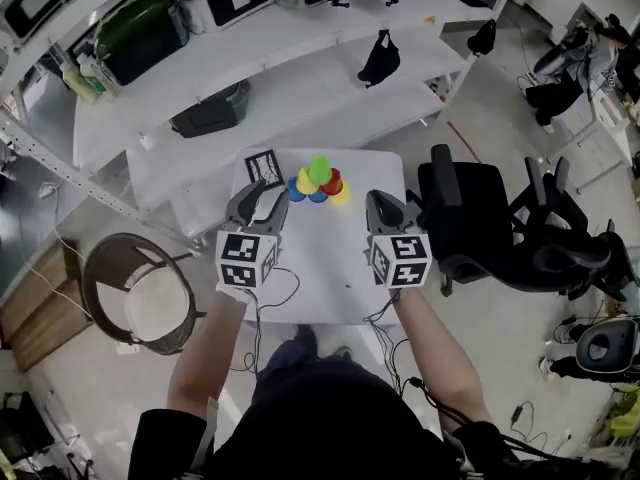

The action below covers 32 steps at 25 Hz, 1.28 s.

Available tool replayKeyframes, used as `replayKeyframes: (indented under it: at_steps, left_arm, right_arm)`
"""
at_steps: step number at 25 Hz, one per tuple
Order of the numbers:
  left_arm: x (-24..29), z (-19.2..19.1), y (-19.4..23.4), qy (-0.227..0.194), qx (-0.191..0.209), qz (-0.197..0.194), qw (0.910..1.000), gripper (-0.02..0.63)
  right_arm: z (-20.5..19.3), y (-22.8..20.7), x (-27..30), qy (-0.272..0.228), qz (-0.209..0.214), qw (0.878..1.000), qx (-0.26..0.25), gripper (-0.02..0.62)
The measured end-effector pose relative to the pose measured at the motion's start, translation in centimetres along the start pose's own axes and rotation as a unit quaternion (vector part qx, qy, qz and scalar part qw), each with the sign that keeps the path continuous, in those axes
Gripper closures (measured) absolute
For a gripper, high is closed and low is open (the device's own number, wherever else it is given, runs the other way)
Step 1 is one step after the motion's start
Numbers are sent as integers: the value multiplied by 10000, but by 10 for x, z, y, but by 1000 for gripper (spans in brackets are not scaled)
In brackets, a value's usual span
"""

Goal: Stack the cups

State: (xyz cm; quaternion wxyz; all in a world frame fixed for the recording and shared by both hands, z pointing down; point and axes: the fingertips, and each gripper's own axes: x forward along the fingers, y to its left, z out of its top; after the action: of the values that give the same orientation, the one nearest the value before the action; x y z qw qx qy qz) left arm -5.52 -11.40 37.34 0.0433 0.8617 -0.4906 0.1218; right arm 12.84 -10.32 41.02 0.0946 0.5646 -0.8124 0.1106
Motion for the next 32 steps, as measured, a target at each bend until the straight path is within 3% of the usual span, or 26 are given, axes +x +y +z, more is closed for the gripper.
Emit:
replayKeyframes:
  at_steps: [8,32]
  left_arm:
    - [-38,48,-50,-405,-79,-40,9991,430]
    - [-121,55,-92,-678,-31,94,9977,440]
  right_arm:
    - [24,5,-59,-366,-51,9992,-162,595]
    - [36,43,-143,-712,63,9962,-505,595]
